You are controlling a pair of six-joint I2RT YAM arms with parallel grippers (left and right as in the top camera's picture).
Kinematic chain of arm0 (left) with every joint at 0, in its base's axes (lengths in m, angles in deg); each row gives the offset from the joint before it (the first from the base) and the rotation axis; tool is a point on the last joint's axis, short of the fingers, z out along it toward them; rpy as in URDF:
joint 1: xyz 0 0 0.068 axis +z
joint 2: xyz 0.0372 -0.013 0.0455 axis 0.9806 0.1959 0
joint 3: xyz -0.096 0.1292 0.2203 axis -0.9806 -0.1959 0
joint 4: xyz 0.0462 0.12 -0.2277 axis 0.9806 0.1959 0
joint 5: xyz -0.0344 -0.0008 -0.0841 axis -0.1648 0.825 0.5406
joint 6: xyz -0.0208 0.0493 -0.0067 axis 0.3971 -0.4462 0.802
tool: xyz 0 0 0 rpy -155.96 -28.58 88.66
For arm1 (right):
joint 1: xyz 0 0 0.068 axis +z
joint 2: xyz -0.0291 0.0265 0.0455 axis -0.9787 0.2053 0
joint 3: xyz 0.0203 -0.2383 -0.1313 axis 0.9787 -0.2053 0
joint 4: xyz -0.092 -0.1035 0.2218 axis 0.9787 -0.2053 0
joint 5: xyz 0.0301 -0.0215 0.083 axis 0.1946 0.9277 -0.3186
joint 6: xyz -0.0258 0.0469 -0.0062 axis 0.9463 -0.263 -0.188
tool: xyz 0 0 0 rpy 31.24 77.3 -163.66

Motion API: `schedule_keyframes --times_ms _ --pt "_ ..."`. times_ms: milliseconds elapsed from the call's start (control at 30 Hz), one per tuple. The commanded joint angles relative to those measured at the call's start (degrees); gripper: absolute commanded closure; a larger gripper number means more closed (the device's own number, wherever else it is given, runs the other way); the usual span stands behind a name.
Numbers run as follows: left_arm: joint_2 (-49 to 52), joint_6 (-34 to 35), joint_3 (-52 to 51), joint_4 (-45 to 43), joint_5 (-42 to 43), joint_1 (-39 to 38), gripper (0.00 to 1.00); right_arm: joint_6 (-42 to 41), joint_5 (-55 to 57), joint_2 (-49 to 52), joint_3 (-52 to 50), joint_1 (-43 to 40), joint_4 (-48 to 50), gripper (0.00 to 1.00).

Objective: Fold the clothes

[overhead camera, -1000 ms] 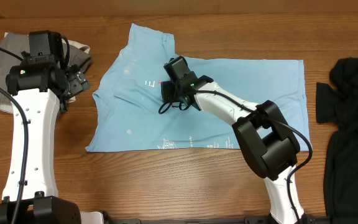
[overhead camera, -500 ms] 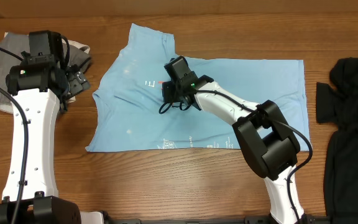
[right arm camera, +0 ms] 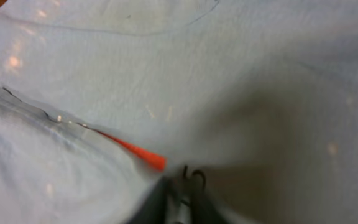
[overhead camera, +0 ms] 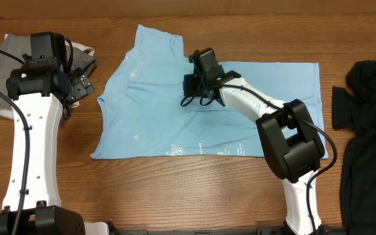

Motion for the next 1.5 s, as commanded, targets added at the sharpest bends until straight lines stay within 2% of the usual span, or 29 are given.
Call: schedule_keyframes --times_ms 0,167,333,467,567,667,700,733,833,900,933,967,1000,1333,1400,1467 --pt "0.04 -0.46 0.85 -0.04 -1.14 -0.04 0.0 0.94 -1.75 0.55 0.26 -0.31 1.36 0.52" --pt "0.04 -0.46 0.83 -0.04 -1.14 -0.04 0.0 2.84 -1.68 -3.06 3.78 -2.05 -2.14 0.37" --pt "0.04 -0.46 0.85 -0.04 -1.14 -0.04 0.0 2.75 3.43 -11.43 12.92 -7.87 -17.92 0.27" --pt "0.04 -0.46 0.83 -0.04 -1.14 -0.04 0.0 2.8 5.64 -16.06 19.1 -14.78 -30.38 0.23" --pt "0.04 -0.46 0.85 -0.04 -1.14 -0.04 0.0 2.82 5.51 -17.27 23.85 -23.89 -40.79 0.22" --pt "0.04 -0.46 0.85 -0.04 -1.14 -0.04 0.0 4.61 3.28 -17.25 24.59 -31.39 -44.11 0.2" --pt "0.04 -0.46 0.85 -0.04 -1.14 -0.04 0.0 5.64 1.68 -17.22 24.59 -36.04 -44.61 0.13" --pt "0.04 -0.46 0.85 -0.04 -1.14 -0.04 0.0 5.62 1.09 -17.22 24.59 -37.97 -44.52 0.0" --pt "0.04 -0.46 0.85 -0.04 -1.14 -0.04 0.0 5.62 -4.42 -17.33 24.59 -45.7 -44.76 0.0" --pt "0.04 -0.46 0.83 -0.04 -1.14 -0.04 0.0 5.6 -7.1 -16.81 24.57 -48.78 -43.82 0.12" --pt "0.04 -0.46 0.85 -0.04 -1.14 -0.04 0.0 5.64 -6.99 -16.33 24.57 -49.79 -43.32 0.2" --pt "0.04 -0.46 0.85 -0.04 -1.14 -0.04 0.0 6.32 -6.86 -15.67 24.57 -50.27 -42.99 0.33" --pt "0.04 -0.46 0.85 -0.04 -1.14 -0.04 0.0 7.8 -6.82 -14.88 24.57 -50.4 -42.62 0.38" --pt "0.04 -0.46 0.83 -0.04 -1.14 -0.02 0.0 14.34 -3.32 -0.24 24.57 -45.75 -37.48 0.37" --pt "0.04 -0.46 0.85 -0.04 -1.14 -0.04 0.0 16.61 0.68 2.19 24.57 -43.47 -34.88 0.34" --pt "0.04 -0.46 0.85 -0.04 -1.14 -0.04 0.0 16.59 10.86 4.02 24.57 -40.94 -32.28 0.34"
